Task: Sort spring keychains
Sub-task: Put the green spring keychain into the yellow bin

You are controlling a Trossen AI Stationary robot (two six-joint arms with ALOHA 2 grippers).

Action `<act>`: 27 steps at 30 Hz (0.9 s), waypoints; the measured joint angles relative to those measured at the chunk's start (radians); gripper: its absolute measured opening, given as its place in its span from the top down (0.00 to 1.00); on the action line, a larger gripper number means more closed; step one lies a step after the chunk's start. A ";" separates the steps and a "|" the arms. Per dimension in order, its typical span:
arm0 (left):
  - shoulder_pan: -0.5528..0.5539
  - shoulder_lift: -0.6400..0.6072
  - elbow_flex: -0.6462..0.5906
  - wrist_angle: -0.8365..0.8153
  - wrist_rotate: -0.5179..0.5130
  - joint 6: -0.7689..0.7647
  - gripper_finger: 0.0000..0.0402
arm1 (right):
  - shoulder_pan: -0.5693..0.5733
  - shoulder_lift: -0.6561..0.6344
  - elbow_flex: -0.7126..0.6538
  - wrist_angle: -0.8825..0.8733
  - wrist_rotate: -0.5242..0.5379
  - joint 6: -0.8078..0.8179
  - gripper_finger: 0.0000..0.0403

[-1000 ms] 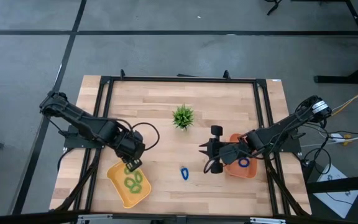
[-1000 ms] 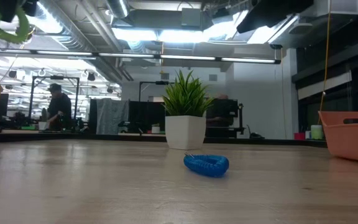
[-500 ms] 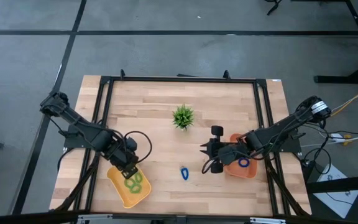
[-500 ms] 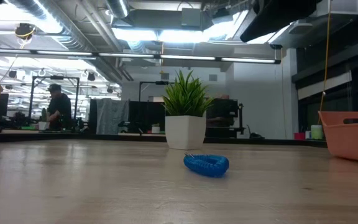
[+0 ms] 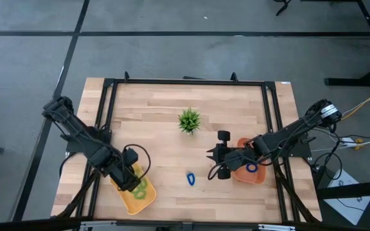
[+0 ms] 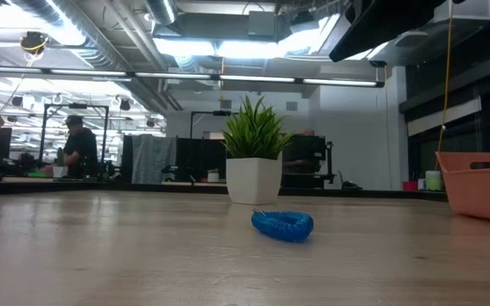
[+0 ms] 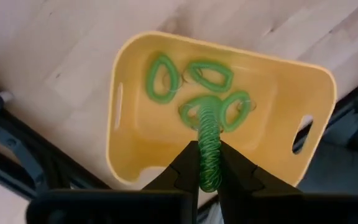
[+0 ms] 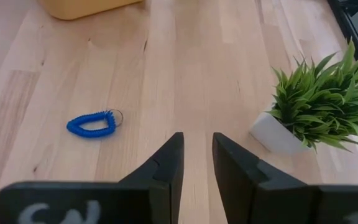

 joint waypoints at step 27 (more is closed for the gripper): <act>-0.025 0.255 0.000 0.056 -0.022 0.090 0.86 | 0.000 0.000 0.000 0.001 0.000 0.000 0.79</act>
